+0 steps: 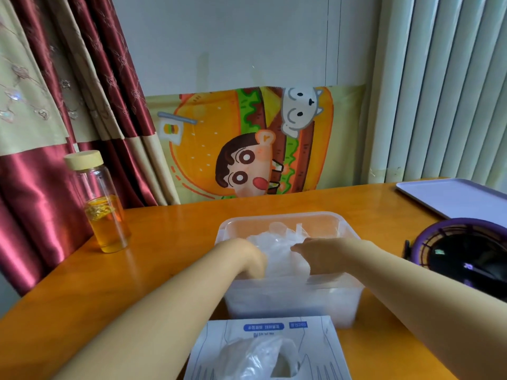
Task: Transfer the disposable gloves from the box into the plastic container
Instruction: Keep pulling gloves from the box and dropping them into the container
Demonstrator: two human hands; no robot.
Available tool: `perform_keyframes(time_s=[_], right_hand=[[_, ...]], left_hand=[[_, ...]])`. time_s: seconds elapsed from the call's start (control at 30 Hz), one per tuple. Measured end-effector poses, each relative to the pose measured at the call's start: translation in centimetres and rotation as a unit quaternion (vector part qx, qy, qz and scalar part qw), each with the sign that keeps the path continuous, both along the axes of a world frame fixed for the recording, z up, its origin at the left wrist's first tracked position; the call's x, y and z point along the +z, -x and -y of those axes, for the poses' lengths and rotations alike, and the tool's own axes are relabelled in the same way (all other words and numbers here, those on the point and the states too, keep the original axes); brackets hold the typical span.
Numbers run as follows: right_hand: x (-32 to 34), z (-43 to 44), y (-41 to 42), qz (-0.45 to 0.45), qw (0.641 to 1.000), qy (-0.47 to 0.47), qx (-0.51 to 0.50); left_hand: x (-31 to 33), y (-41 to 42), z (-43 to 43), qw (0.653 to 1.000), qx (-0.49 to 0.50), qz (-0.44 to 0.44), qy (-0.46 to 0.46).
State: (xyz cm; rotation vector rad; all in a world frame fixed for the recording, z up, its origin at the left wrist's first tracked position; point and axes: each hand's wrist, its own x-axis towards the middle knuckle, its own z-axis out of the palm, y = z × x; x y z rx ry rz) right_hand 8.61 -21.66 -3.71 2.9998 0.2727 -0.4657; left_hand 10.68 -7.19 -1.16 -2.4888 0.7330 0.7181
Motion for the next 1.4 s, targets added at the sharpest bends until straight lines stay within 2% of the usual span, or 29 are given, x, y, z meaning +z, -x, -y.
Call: perform_keyframes(time_s=[0.07,0.17,0.3,0.37,0.43,0.5,0.57,0.6,0.63,0.73,0.83,0.9,1.07,1.2,1.27,1.33,1.4], right_hand=[[1.1,0.0,0.8,0.027,0.999,-0.031,-0.006],[3.6,0.2,2.9,0.111,0.99,-0.083,-0.012],[6.3,-0.8,6.4,0.256,0.948,-0.184,0.053],[6.6,-1.8,8.5,0.278,0.93,-0.224,0.089],[6.2,-2.6,10.6,0.241,0.94,-0.214,0.114],[5.1,-3.1,12.3,0.118,0.971,-0.174,0.115],[3.5,-3.5,13.4,0.013,0.985,-0.141,0.098],[2.6,-3.6,13.7,0.001,0.985,-0.143,0.091],[1.9,-3.7,13.8,0.008,0.984,-0.158,0.087],[1.8,-4.6,14.0,0.101,0.965,-0.227,0.088],[3.1,-5.5,14.6,0.196,0.931,-0.286,0.115],[3.4,-6.0,14.7,0.198,0.92,-0.319,0.114],[1.0,-6.4,14.0,0.141,0.924,-0.353,0.041],[0.2,-5.7,13.1,0.205,0.858,-0.471,0.021],[0.7,-5.5,12.9,0.281,0.813,-0.511,0.014],[1.3,-5.5,13.2,0.408,0.772,-0.483,0.055],[1.6,-5.5,13.5,0.484,0.761,-0.41,0.135]], left_hand=[[1.6,0.3,-0.8,0.999,-0.004,0.015,0.044],[4.7,1.6,-3.4,0.989,0.001,0.032,0.142],[6.8,5.5,-6.7,0.955,-0.02,0.061,0.29],[6.7,7.9,-7.5,0.945,-0.02,0.035,0.324],[6.2,10.4,-8.0,0.958,-0.014,-0.014,0.286],[5.2,12.2,-8.4,0.975,-0.015,-0.042,0.216],[4.3,13.6,-9.1,0.984,-0.033,-0.021,0.171],[3.9,14.0,-9.3,0.986,-0.051,0.007,0.158],[3.5,14.2,-9.3,0.983,-0.07,0.042,0.165],[3.2,13.5,-9.0,0.952,-0.076,0.127,0.269],[4.2,13.0,-8.9,0.918,-0.035,0.15,0.366],[4.7,13.1,-8.8,0.902,-0.025,0.166,0.397],[4.9,13.1,-8.7,0.859,-0.013,0.186,0.478],[5.2,12.8,-9.1,0.811,0.004,0.204,0.548],[5.1,12.4,-9.4,0.795,0.033,0.202,0.571],[4.9,12.0,-9.7,0.791,0.069,0.186,0.579],[4.6,11.5,-9.9,0.788,0.094,0.163,0.586]])
